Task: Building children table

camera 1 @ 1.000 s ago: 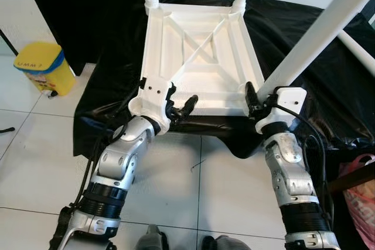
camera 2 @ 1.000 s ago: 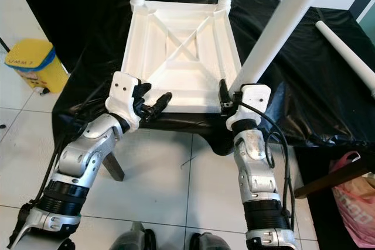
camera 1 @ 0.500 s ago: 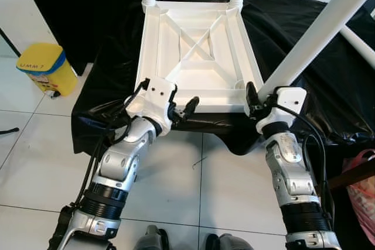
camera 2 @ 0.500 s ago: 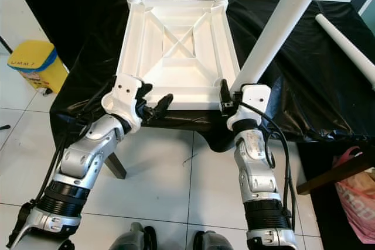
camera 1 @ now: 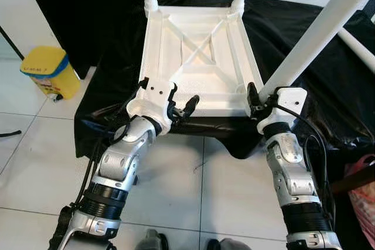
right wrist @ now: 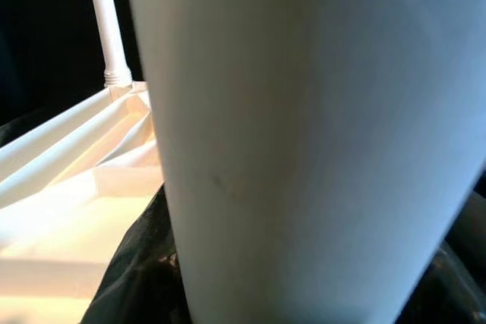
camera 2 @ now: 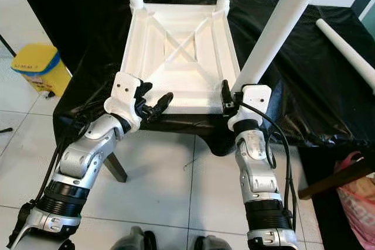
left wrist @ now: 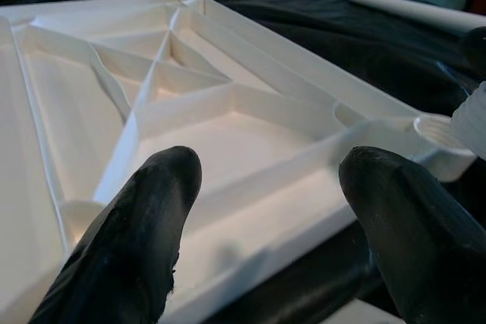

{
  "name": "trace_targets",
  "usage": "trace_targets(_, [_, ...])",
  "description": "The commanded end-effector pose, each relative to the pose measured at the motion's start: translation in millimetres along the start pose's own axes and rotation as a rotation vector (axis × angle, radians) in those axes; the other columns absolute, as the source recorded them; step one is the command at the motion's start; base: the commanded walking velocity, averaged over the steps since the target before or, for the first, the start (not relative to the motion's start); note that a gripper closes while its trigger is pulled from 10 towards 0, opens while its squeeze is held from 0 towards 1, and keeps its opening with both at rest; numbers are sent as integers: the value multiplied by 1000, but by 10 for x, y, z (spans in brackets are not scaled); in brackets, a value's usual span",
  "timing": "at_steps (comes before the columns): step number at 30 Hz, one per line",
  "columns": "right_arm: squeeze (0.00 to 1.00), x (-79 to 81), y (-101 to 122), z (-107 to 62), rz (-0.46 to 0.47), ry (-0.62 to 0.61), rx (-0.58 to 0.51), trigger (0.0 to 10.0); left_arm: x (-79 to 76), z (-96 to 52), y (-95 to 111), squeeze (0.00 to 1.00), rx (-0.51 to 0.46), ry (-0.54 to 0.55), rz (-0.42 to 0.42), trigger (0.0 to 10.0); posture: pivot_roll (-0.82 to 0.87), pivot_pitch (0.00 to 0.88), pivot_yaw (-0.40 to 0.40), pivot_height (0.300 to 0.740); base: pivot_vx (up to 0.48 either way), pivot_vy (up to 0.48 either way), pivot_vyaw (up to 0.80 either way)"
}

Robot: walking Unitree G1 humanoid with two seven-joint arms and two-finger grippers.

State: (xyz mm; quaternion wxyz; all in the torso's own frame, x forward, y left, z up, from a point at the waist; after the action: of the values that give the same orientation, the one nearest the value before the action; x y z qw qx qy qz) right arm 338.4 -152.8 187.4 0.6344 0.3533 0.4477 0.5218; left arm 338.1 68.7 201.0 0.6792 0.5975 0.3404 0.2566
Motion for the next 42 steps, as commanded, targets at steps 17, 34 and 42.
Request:
trace_targets(17, [0, -39, -36, -8, -11, -20, 24, 10000, -74, -38, 30, 0, -16, -61, 5, 10000, 37, 130, -49, 740, 201, 0, 0])
trace_targets(34, [0, -159, -236, -93, -70, -103, 148, 10000, -458, -155, -269, 0, 159, -329, 75, 10000, 32, 143, -42, 740, 0, 0, 0])
trace_targets(42, [0, -166, -571, -397, -93, -92, 285, 10000, -552, -210, -521, 0, 275, -400, 117, 10000, 24, 146, -39, 740, 0, 0, 0])
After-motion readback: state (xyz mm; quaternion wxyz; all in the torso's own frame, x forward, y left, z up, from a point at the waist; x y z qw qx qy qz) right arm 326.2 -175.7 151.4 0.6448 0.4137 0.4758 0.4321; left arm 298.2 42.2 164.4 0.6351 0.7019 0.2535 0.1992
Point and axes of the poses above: a point about 5 cm out from each wrist's last joint towards the gripper, its own z axis pointing out of the wrist towards the gripper, its own y axis along the axis of the wrist's last joint, x = y × z, the point moved 3 cm from there along z, pointing out of the wrist towards the gripper, and after that the axes turned 15 degrees about -z, right-handed, at the moved point
